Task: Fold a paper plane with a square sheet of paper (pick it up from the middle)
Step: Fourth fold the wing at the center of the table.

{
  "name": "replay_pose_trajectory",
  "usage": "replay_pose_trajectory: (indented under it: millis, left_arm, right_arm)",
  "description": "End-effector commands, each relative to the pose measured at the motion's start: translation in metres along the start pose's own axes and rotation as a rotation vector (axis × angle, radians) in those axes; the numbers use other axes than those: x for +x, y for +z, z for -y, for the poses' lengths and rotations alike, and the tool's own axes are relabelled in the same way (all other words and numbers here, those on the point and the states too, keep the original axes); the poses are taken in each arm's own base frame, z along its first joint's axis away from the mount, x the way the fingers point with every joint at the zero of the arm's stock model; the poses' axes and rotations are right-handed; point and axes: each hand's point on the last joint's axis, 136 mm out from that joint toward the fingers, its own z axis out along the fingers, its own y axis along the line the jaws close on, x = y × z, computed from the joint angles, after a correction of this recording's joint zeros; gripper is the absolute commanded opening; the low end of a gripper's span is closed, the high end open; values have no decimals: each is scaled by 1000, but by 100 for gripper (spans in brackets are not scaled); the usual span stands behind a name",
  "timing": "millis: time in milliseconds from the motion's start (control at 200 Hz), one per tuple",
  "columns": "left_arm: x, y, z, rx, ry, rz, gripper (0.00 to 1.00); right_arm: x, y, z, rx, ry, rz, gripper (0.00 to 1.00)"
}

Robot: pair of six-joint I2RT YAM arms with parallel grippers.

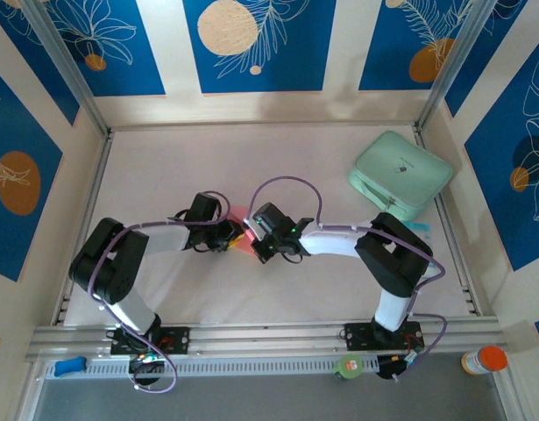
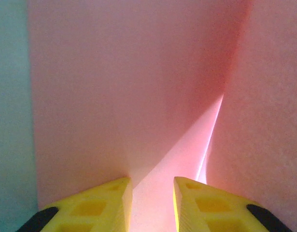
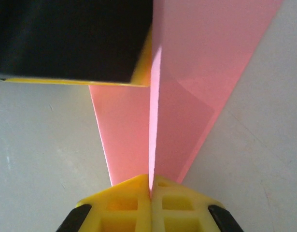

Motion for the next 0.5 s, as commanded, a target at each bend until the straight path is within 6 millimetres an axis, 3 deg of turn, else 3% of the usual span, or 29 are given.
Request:
replay_pose_trajectory:
  millis: [0, 230, 495]
  left_arm:
    - [2, -10, -5, -53, 34, 12, 29]
    - [-3, -20, -7, -96, 75, 46, 29]
    - [-4, -17, -15, -123, 75, 41, 26]
  right_arm:
    - [-2, 1, -8, -68, 32, -22, 5]
    - [2, 6, -8, -88, 45, -53, 5]
    - [4, 9, -12, -117, 46, -76, 5]
